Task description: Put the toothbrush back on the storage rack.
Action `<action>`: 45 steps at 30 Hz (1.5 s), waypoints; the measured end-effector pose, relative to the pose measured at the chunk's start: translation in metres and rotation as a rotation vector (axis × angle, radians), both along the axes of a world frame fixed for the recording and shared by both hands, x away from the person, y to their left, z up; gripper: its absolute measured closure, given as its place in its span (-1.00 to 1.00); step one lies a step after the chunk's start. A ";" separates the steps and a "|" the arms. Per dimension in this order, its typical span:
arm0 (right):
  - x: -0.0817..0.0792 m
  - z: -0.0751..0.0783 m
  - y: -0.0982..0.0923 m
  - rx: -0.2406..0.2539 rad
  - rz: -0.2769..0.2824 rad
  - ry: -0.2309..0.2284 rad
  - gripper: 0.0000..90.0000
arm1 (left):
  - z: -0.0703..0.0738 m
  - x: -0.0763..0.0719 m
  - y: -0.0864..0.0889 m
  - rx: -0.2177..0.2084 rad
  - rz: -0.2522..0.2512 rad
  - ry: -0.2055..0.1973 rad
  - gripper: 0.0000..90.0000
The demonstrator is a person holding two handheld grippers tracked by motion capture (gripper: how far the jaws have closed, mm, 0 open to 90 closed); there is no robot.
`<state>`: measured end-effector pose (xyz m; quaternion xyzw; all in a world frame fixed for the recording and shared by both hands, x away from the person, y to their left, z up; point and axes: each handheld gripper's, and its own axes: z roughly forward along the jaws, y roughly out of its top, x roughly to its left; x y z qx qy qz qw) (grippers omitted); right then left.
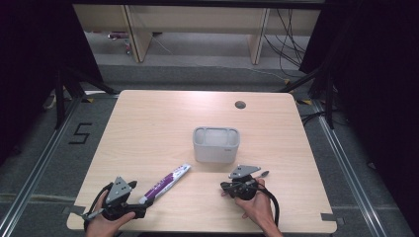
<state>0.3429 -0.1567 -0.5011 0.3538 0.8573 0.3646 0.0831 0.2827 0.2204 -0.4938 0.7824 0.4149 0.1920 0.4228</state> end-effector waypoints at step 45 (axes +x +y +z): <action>-0.052 0.002 -0.050 -0.047 0.063 0.043 1.00 | 0.000 0.001 0.001 0.007 -0.004 0.004 -0.65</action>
